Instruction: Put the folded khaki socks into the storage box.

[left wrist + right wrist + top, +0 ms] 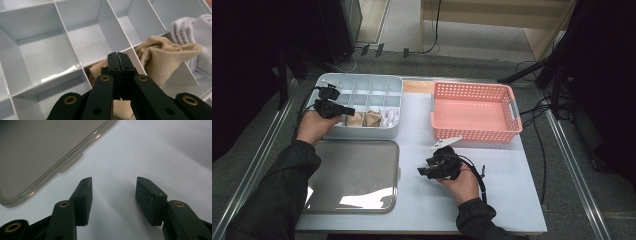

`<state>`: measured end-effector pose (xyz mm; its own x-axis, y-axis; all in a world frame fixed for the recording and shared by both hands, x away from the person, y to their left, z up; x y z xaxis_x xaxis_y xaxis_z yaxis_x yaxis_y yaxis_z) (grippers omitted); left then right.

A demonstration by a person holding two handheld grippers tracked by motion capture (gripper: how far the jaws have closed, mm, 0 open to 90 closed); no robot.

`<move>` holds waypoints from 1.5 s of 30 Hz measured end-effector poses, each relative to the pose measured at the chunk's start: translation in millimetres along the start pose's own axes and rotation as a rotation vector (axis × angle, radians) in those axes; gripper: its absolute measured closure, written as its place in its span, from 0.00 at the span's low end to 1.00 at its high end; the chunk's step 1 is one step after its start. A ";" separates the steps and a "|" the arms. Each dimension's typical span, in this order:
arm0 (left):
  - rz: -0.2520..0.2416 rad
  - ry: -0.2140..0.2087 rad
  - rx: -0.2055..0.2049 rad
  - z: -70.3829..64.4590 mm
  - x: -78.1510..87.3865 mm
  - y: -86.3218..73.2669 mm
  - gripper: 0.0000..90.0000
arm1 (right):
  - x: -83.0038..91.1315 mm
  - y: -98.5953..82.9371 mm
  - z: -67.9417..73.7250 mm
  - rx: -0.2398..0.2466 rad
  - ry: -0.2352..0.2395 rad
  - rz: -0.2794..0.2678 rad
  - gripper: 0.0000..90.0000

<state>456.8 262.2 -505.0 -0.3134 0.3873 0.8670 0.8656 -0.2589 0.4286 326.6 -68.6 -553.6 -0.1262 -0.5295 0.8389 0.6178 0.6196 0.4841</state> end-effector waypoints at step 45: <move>-0.092 -0.016 -0.135 -49.0 59.9 -35.2 0.51 | 13.3 13.8 4.7 -0.044 0.012 -0.127 0.25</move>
Point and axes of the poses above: each handheld gripper's, and its own axes: x roughly backward along the jaws, y roughly out of its top, z roughly to its left, the point moved 6 cm from there along -x, roughly forward along the jaws, and after that the axes turned 10 degrees about z, right-handed, at the moved point
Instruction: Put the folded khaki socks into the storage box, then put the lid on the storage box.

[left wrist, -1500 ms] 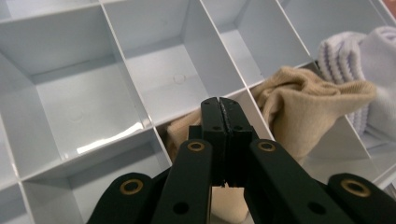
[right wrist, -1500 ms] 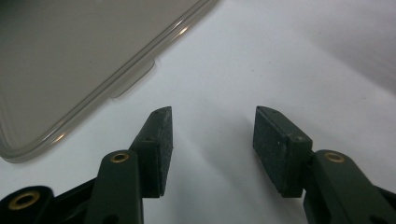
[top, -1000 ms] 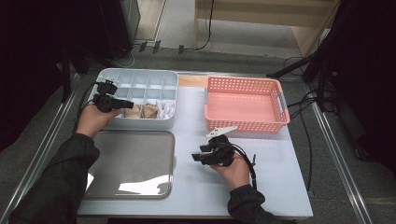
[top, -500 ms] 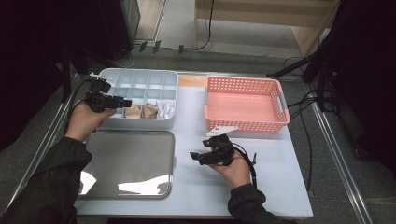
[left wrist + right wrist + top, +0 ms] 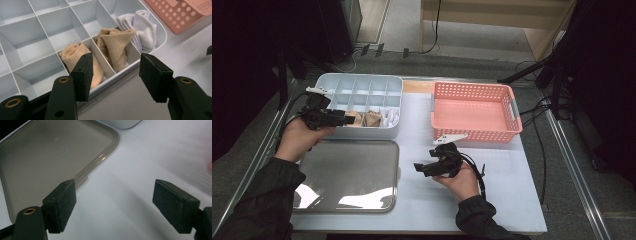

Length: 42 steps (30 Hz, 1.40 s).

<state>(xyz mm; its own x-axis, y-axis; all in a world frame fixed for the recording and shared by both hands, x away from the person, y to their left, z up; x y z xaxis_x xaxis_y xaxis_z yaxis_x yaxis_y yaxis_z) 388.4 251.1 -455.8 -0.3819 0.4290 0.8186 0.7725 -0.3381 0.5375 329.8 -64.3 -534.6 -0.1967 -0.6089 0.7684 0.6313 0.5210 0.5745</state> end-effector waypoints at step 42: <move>0.013 -0.035 0.059 3.3 -4.3 -110.2 0.56 | -2.2 -0.9 9.0 0.061 -0.046 -0.013 0.53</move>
Point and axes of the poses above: each handheld gripper's, and its own axes: x roughly backward along the jaws, y roughly out of its top, z roughly to its left, the point moved 6 cm from there along -x, roughly forward along the jaws, and after that the axes turned 10 degrees about z, right-handed, at the moved point
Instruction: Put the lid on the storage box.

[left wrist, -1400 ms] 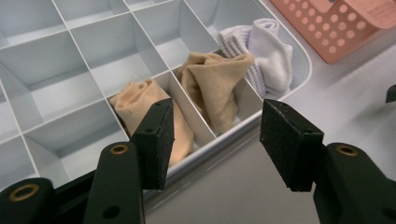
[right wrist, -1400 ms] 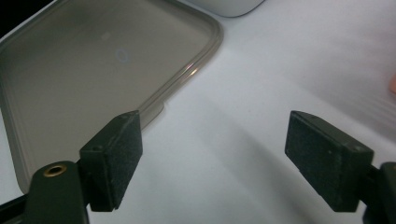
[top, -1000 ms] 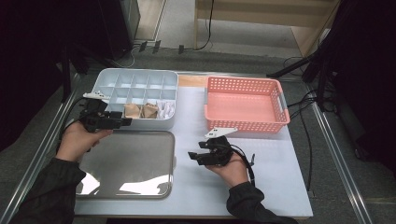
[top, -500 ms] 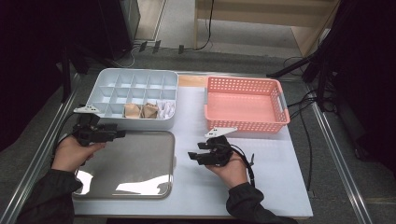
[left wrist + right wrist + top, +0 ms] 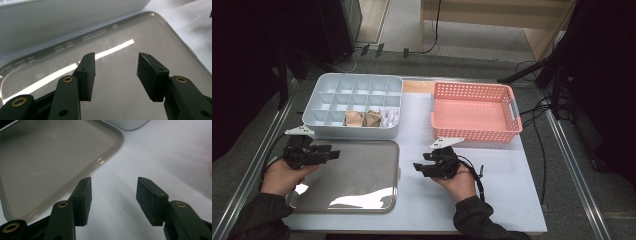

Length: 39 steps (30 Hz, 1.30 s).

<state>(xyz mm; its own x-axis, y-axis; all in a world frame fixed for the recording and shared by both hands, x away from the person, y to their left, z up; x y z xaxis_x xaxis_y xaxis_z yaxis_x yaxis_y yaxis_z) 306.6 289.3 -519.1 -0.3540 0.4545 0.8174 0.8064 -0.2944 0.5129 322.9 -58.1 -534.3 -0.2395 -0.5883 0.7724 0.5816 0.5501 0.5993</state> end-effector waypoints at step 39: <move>0.021 0.118 0.218 56.1 33.0 -70.6 0.62 | -11.0 1.7 11.3 -0.021 -0.054 0.038 0.59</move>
Point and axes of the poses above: each handheld gripper's, and its own axes: x roughly backward along the jaws, y roughly out of its top, z roughly to its left, the point moved 6 cm from there along -x, roughly forward along the jaws, and after that the axes turned 10 degrees about z, right-handed, at the moved point
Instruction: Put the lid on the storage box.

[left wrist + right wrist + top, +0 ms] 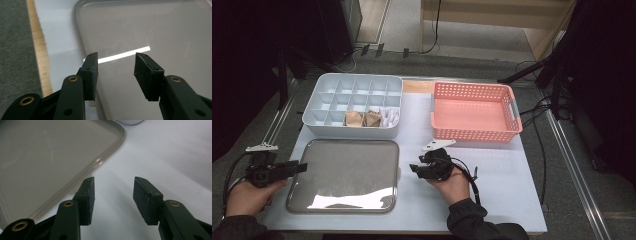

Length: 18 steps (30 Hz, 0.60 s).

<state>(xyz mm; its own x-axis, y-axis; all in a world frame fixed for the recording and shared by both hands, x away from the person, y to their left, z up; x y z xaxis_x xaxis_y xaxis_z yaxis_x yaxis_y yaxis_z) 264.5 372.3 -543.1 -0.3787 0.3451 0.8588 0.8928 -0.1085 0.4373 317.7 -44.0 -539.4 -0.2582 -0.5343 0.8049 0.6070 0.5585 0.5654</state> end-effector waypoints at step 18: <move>0.079 0.031 0.065 15.7 -7.1 -9.0 0.63 | -4.5 -1.0 2.1 0.000 -0.006 0.027 0.59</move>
<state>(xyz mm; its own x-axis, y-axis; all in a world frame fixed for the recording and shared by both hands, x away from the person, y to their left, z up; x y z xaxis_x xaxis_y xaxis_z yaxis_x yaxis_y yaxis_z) 263.0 385.4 -557.3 -0.3128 0.3088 0.8982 0.9338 -0.0729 0.3503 316.7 -40.8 -543.2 -0.2461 -0.5158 0.8206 0.6134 0.5726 0.5439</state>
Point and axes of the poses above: each handheld gripper's, and its own axes: x roughly backward along the jaws, y roughly out of its top, z roughly to its left, the point moved 6 cm from there along -x, roughly forward along the jaws, and after that the axes turned 10 degrees about z, right-handed, at the moved point
